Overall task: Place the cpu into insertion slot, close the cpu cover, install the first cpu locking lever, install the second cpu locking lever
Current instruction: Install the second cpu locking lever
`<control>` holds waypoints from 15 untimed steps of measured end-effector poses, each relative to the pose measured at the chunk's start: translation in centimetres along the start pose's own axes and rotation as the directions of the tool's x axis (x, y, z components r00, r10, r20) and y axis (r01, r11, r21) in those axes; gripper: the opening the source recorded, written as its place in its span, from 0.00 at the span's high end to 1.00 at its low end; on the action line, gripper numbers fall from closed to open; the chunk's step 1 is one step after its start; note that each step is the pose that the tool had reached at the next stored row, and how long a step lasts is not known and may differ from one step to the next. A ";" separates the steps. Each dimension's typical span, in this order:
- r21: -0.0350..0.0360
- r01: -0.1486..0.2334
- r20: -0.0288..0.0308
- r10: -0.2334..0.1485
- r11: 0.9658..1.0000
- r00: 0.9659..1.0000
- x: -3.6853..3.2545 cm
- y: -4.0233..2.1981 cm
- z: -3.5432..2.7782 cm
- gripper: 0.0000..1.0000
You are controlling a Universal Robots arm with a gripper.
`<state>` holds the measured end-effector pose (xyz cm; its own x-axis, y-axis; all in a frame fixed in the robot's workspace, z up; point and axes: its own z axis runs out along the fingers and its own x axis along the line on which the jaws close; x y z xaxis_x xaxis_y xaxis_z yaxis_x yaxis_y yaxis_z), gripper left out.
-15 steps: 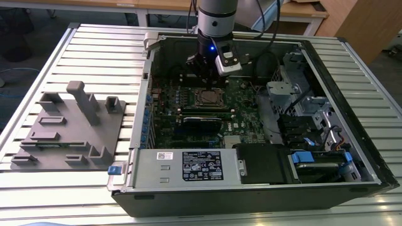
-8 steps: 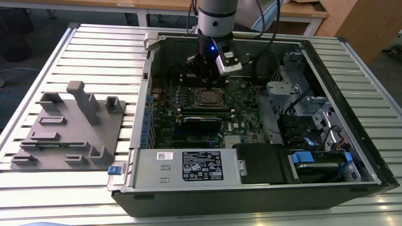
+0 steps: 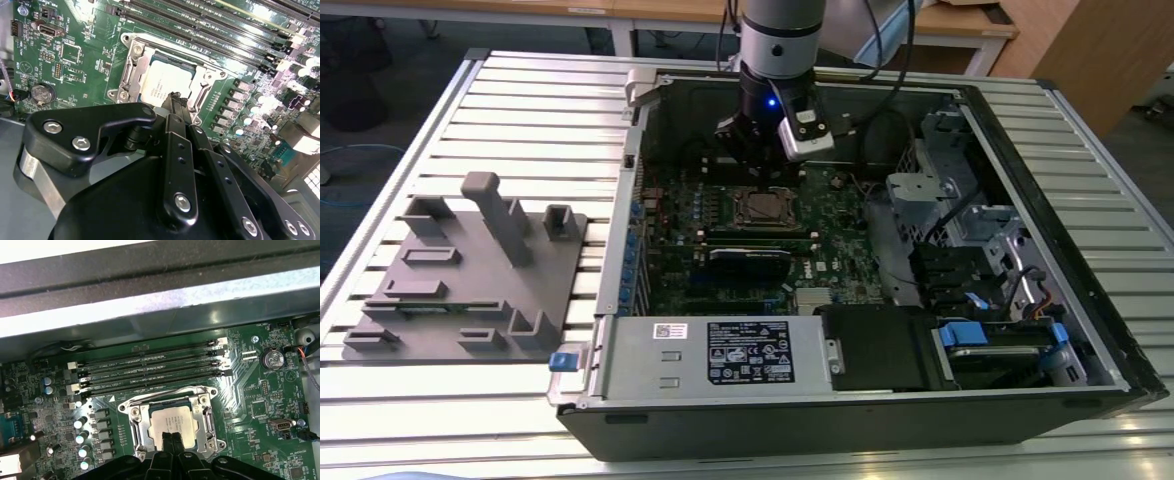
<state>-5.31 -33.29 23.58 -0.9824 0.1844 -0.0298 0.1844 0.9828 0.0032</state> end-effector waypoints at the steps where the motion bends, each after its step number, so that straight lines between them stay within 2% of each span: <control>1: 0.000 0.000 0.000 0.000 1.000 1.000 0.00 0.00 0.00 0.90; 5: 0.000 0.004 -0.001 -0.004 1.000 1.000 0.00 0.00 0.01 0.90; 11: -0.003 0.034 -0.001 -0.034 0.999 0.999 0.00 0.00 0.03 0.90; 15: -0.003 0.035 -0.001 -0.035 0.999 0.999 0.00 0.00 0.03 0.90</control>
<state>-5.31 -33.29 23.55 -0.9884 0.1494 -0.0286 0.1493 0.9888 0.0050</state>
